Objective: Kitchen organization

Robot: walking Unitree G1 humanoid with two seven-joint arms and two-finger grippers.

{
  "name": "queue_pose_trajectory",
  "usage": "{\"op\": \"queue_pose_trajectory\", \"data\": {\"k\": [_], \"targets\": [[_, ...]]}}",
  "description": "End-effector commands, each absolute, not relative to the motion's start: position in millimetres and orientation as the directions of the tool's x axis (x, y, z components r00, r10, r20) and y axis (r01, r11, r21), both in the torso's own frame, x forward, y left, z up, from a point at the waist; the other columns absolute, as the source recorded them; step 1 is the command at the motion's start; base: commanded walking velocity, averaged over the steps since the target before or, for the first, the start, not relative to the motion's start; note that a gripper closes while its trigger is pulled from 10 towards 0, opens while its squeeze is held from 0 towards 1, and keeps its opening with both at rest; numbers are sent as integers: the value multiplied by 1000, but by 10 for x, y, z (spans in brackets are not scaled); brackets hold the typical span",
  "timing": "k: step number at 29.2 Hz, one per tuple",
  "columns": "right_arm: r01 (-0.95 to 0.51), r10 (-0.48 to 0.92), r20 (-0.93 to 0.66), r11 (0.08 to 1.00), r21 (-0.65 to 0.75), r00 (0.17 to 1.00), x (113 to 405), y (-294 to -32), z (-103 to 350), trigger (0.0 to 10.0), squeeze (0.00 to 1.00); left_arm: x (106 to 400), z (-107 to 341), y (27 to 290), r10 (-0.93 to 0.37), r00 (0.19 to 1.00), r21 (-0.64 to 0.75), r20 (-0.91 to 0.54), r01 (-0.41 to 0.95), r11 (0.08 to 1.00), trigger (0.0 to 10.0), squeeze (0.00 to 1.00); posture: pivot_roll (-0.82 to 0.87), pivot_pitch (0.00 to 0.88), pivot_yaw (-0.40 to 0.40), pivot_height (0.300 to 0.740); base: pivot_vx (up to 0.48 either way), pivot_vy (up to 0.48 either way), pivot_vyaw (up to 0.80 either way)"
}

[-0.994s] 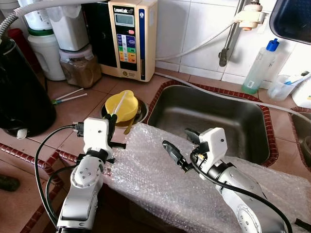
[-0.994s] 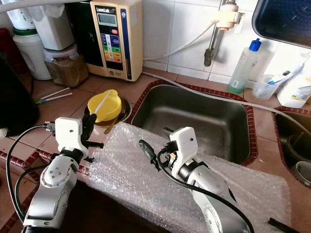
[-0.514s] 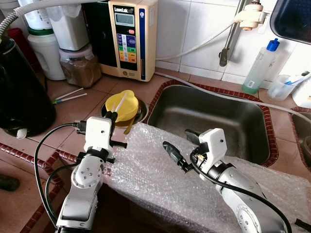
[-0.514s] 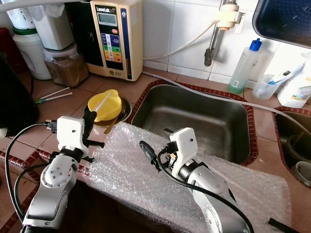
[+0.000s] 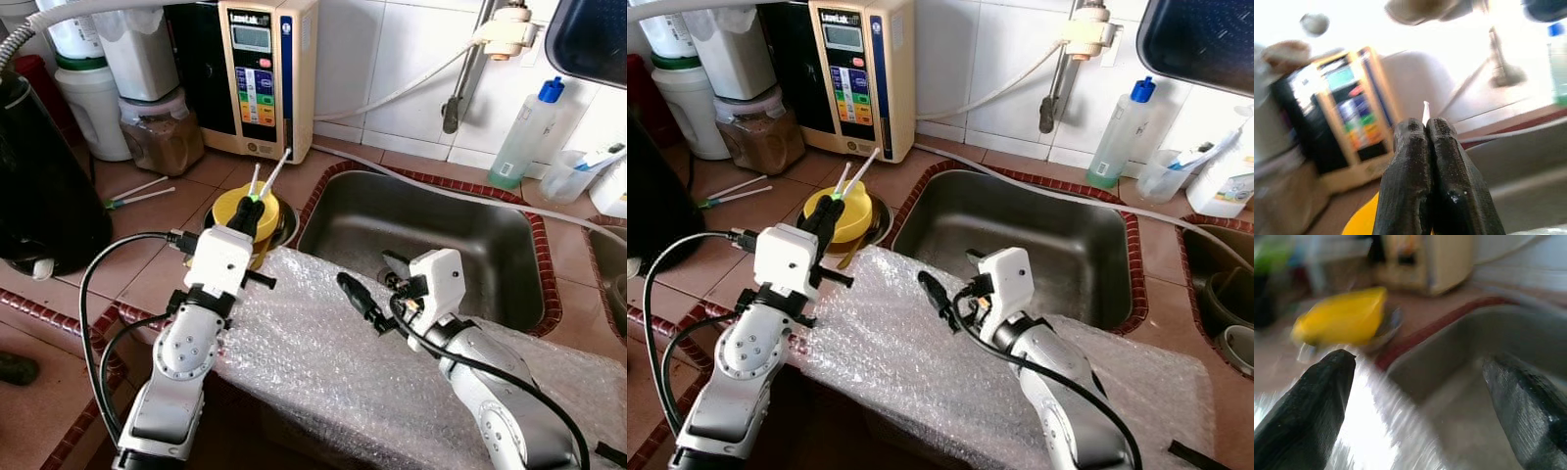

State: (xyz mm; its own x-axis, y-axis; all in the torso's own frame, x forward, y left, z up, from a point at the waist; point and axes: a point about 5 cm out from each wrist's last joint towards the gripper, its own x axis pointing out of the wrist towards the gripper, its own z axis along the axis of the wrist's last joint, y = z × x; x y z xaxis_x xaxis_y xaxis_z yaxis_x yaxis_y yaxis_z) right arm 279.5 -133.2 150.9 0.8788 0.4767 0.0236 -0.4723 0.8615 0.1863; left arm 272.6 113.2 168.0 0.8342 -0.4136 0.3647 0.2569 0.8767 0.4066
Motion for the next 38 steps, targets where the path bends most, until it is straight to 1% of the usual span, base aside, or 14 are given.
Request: {"op": "queue_pose_trajectory", "data": {"k": [1, 3, 8, 9, 13, 15, 17, 18, 19, 23, 28, 32, 36, 38], "targets": [[-429, 427, 62, 876, 220, 902, 2877, -1451, 1624, 10000, 0, 2712, 1728, 1051, -481, 789, 449, 382, 296, 843, 0, 0, -14, 0, -27, 740, 0, 0, 0], [-407, 400, 81, 885, 224, 913, 2941, -1529, 1691, 10000, 0, 2700, 1741, 1013, -527, 758, 479, 384, 325, 815, 0, 0, -15, 0, -20, 740, 0, 0, 0], [-378, 365, 97, 896, 235, 926, 2990, -1609, 1742, 10000, 0, 2689, 1738, 933, -538, 740, 471, 404, 335, 816, 0, 0, -21, 0, -13, 740, 0, 0, 0], [-362, 345, 108, 891, 274, 932, 3014, -1639, 1764, 10000, 0, 2674, 1720, 895, -547, 734, 461, 402, 354, 813, 0, 0, -23, 0, -10, 740, 0, 0, 0], [-360, 339, 123, 873, 328, 933, 3045, -1649, 1812, 10000, 0, 2660, 1701, 866, -557, 726, 451, 403, 372, 811, 0, 0, -25, 0, -9, 740, 0, 0, 0], [-365, 339, 139, 841, 398, 931, 3068, -1643, 1843, 10000, 0, 2673, 1694, 846, -566, 719, 448, 403, 385, 807, 0, 0, -24, 0, -12, 740, 0, 0, 0], [-371, 341, 149, 820, 437, 928, 3085, -1635, 1868, 10000, 0, 2683, 1695, 826, -574, 712, 445, 404, 396, 803, 0, 0, -24, 0, -12, 740, 0, 0, 0], [-379, 346, 160, 784, 492, 925, 3109, -1617, 1895, 10000, 0, 2686, 1700, 791, -593, 695, 453, 405, 411, 791, 0, 0, -23, 0, -12, 740, 0, 0, 0], [-379, 346, 160, 784, 492, 925, 3109, -1617, 1895, 10000, 0, 2686, 1700, 791, -593, 695, 453, 405, 411, 791, 0, 0, -23, 0, -12, 740, 0, 0, 0], [-406, 371, 187, 702, 585, 910, 3142, -1555, 1950, 10000, 0, 2703, 1690, 743, -613, 681, 447, 400, 439, 779, 0, 0, -22, 0, -14, 740, 0, 0, 0], [-451, 435, 188, 648, 614, 881, 3129, -1418, 1967, 10000, 0, 2729, 1685, 695, -618, 675, 442, 403, 448, 777, 0, 0, -24, 0, -14, 740, 0, 0, 0], [-452, 446, 182, 631, 631, 877, 3147, -1373, 1958, 10000, 0, 2767, 1702, 657, -617, 672, 441, 410, 447, 779, 0, 0, -23, 0, -13, 740, 0, 0, 0], [-456, 447, 210, 563, 689, 869, 3215, -1309, 2039, 10000, 0, 2799, 1705, 629, -626, 663, 445, 410, 454, 772, 0, 0, -25, 0, -8, 740, 0, 0, 0], [-456, 447, 210, 564, 688, 869, 3239, -1285, 2055, 10000, 0, 2801, 1705, 618, -631, 658, 448, 411, 458, 768, 0, 0, -26, 0, -6, 740, 0, 0, 0]]}}
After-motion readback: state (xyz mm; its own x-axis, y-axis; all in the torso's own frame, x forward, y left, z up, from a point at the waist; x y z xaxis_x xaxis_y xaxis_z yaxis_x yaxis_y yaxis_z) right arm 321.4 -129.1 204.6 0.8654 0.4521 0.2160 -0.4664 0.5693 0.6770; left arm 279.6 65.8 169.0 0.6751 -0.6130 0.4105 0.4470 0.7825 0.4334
